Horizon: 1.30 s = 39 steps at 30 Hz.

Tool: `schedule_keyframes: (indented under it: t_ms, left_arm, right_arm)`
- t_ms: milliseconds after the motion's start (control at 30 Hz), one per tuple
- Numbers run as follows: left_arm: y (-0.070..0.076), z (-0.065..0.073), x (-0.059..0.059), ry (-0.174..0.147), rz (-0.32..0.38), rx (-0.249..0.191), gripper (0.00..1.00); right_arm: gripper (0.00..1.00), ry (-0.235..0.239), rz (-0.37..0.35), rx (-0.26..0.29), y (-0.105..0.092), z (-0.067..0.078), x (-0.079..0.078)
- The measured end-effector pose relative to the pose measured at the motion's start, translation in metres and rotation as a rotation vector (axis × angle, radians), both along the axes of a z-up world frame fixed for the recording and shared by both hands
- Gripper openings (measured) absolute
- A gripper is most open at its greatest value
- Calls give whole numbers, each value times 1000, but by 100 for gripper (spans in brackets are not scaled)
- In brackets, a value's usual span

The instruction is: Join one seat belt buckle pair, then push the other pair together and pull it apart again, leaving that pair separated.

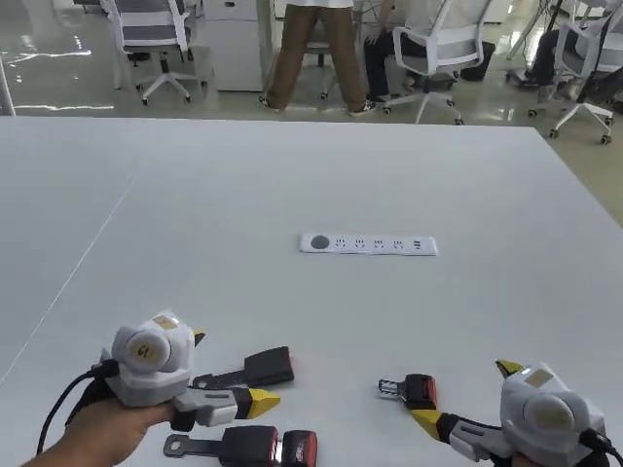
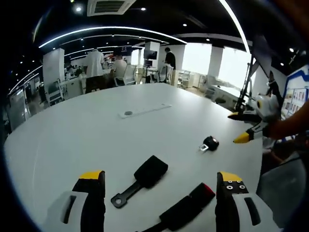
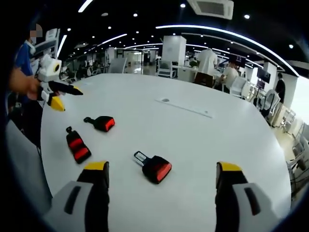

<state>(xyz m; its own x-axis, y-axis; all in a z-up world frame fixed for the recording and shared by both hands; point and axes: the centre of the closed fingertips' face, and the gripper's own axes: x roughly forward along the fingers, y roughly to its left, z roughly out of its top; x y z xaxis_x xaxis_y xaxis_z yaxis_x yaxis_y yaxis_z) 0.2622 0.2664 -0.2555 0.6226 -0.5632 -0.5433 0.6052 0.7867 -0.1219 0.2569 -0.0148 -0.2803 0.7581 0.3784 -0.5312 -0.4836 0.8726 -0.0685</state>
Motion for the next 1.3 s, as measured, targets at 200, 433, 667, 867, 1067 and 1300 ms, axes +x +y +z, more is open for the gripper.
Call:
schedule_keyframes:
  t_ms: [200, 433, 667, 867, 1067, 1300]
  left_arm:
    - [9, 6, -25, 8, 85, -85, 100]
    - [28, 7, -45, -6, 132, -91, 100]
    - [37, 19, -69, -27, 133, -79, 100]
    - [48, 22, -84, -45, 152, -77, 100]
    - [57, 16, -100, -30, 161, -78, 100]
    - [60, 18, -107, -35, 172, -71, 99]
  right_arm:
    - [96, -49, -32, 29, 3, 14, -18]
    - [97, -73, -12, 53, 8, 23, -38]
    - [98, -94, 28, 36, 14, 30, -54]
    - [98, -93, 42, 31, 14, 31, -68]
    - [99, -94, 41, 29, 11, 31, -82]
    - [99, -80, 32, 41, 13, 27, -94]
